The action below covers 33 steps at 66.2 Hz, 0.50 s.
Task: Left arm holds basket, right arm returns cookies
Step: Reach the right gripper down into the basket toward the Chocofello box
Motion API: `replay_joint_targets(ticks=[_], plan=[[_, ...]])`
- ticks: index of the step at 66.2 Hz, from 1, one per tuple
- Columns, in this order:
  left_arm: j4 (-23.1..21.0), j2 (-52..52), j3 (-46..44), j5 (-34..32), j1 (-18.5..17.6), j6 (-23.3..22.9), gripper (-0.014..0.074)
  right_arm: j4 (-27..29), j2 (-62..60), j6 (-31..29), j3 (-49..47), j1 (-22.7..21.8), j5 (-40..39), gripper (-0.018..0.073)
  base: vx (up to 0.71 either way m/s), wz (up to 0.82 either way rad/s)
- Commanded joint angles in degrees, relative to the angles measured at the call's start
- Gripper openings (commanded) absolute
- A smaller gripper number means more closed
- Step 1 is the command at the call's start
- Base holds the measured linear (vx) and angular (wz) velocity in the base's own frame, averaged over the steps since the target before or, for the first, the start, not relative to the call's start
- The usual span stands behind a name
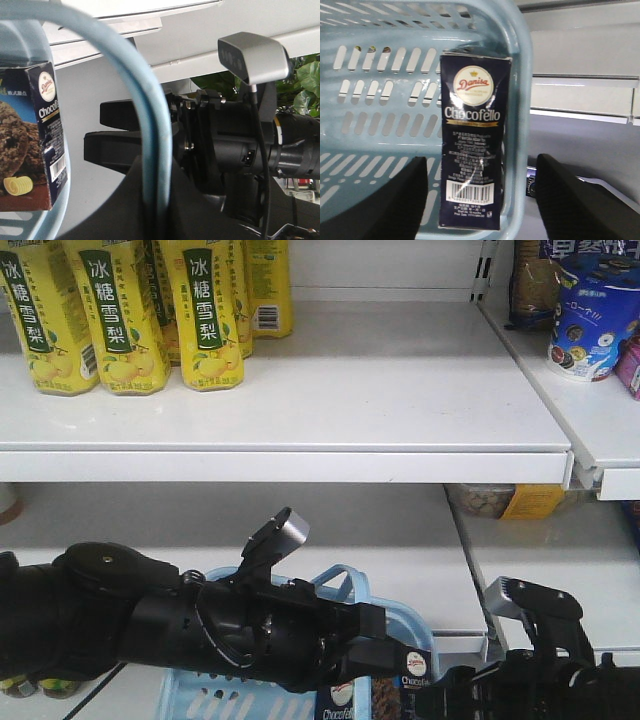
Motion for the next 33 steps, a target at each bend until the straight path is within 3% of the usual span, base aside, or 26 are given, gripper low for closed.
replay_joint_targets(ticks=[1, 33], plan=[[-2.77, -2.62, -1.64, 1.11, -0.1, 0.8, -0.0006, 5.53, -0.64, -5.55, -1.68, 0.04, -0.97, 0.0456, 0.0, 0.0], [-2.77, -2.62, -1.64, 1.11, -0.1, 0.8, -0.0006, 12.66, 5.61, -15.82, -4.21, 0.04, 2.18, 0.0456, 0.0, 0.0]])
